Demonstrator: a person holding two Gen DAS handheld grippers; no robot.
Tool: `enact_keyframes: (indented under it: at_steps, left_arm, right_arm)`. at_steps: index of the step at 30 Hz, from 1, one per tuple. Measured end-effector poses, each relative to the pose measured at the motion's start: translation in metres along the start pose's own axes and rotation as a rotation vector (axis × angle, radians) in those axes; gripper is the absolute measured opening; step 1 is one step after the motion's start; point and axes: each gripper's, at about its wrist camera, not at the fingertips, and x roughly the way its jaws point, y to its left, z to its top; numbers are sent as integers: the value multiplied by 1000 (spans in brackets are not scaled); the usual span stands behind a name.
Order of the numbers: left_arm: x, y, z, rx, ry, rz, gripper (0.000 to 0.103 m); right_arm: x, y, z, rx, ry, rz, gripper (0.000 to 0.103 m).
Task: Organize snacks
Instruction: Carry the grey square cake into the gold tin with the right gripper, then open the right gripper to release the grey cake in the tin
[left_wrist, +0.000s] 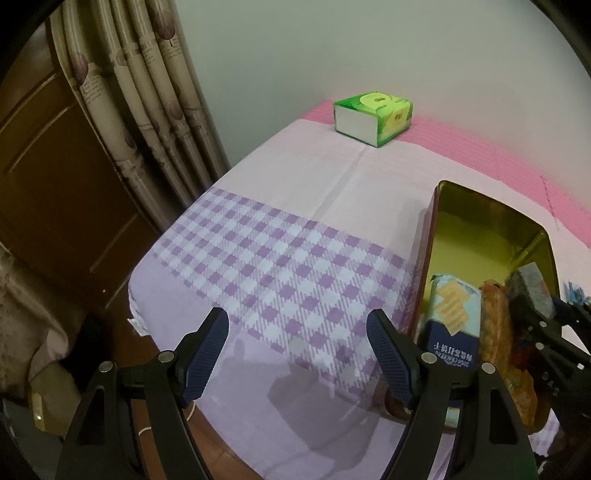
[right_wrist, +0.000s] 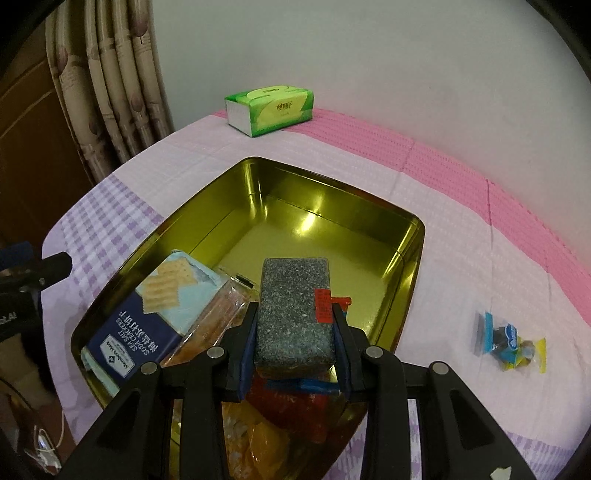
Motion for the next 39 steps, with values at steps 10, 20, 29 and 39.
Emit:
enact_keyframes:
  at_steps: [10,20,29,39]
  left_arm:
    - [-1,2,0,-9,-2,-14,78]
    - [-2,1,-1,-9,-6,-15,78]
    - [-5,-4,0,3,-14,-14,78]
    - [-5,-6,-2,15,-15,-5,78]
  right_arm:
    - [4,7,1,-5,-2,0,33]
    - [-5,6,4,5,-26,15,36]
    - [-20,3,7,27,-59,29,44]
    - [-48,-26,2,95,-108,27,46]
